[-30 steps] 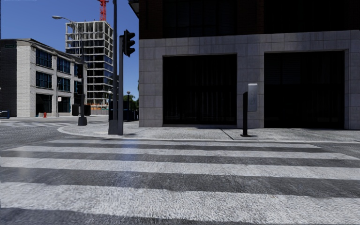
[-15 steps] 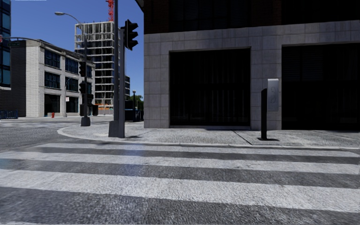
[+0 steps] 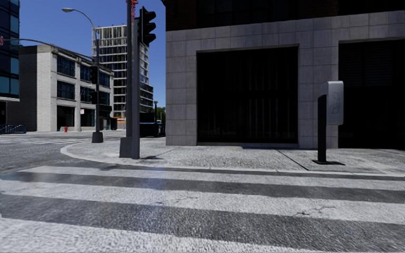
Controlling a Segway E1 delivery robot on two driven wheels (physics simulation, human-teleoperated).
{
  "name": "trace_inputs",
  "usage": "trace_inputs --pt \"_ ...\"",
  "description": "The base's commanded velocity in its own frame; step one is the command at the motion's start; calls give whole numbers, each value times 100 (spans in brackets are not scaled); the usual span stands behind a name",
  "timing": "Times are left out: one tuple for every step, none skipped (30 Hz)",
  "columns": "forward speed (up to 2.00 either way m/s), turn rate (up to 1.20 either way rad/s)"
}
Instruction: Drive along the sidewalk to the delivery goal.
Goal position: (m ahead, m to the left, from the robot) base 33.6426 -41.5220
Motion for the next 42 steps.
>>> trace_inputs --pt "143 14" --pt "143 14" --pt "143 11" --pt "143 7" --pt "143 2" --pt "143 2" --pt "143 0" --pt "143 0" --pt "143 0" --pt "143 0" --pt "143 0" --pt "143 0" --pt "143 0" --pt "143 0" --pt "142 0" --pt "142 0" --pt "142 0" --pt "138 0" --pt "137 0" --pt "137 0" --pt "137 0" --pt "137 0" --pt "136 0" --pt "136 0" --pt "136 0" --pt "136 0" --pt "136 0" --pt "136 0" --pt "136 0" --pt "136 0" --pt "136 0" --pt "136 0" --pt "136 0" --pt "136 0" --pt "136 0" --pt "136 0" --pt "136 0" --pt "136 0" --pt "136 0" --pt "136 0" --pt "136 0" --pt "136 0"
